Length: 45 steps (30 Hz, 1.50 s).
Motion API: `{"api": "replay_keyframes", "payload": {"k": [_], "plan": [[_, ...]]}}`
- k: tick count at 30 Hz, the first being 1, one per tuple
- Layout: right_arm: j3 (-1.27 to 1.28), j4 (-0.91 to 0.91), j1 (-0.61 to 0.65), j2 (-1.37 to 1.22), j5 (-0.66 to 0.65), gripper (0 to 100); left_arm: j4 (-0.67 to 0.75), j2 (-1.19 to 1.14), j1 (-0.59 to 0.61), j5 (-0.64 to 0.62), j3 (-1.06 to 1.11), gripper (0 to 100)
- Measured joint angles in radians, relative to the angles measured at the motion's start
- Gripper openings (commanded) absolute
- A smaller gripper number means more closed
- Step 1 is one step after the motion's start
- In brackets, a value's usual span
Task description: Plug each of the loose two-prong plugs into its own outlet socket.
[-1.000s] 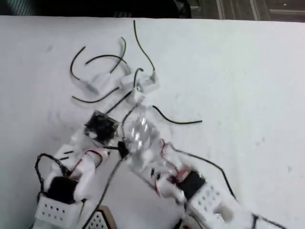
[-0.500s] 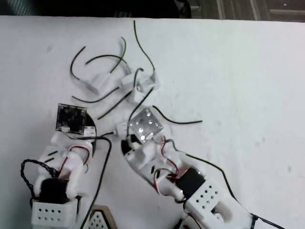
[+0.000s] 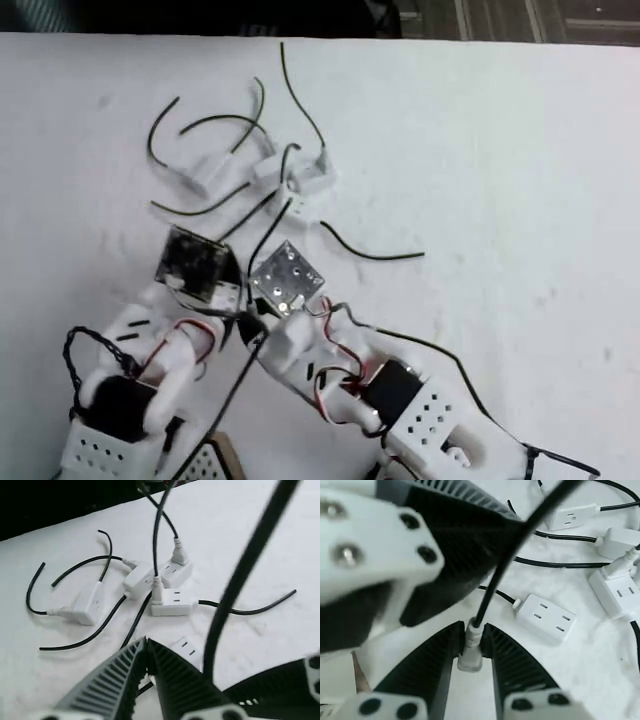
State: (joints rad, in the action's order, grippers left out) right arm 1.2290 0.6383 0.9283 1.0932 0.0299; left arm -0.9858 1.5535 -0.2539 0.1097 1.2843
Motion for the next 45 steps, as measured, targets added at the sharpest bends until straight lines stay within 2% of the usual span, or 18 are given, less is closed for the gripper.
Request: {"api": "replay_keyframes", "payload": {"k": [4, 23, 28, 33, 41, 45], "plan": [[0.000, 0.000, 0.003, 0.000, 0.000, 1.7, 0.000, 0.000, -0.052, 0.000, 0.000, 2], [0.000, 0.009, 0.003, 0.000, 0.000, 1.7, -0.044, 0.000, -0.129, 0.135, 0.000, 2], [0.000, 0.020, -0.011, 0.000, 0.000, 1.7, -0.005, 0.000, 0.000, 0.095, 0.000, 2], [0.000, 0.020, -0.121, 0.000, 0.000, 1.7, 0.052, 0.000, 0.158, 0.037, 0.000, 2], [0.000, 0.020, -0.241, 0.000, 0.000, 1.7, 0.115, -0.002, 0.233, 0.075, 0.064, 2], [0.000, 0.020, -0.278, 0.000, 0.000, 1.7, 0.115, -0.097, 0.235, 0.095, 0.052, 2]]}}
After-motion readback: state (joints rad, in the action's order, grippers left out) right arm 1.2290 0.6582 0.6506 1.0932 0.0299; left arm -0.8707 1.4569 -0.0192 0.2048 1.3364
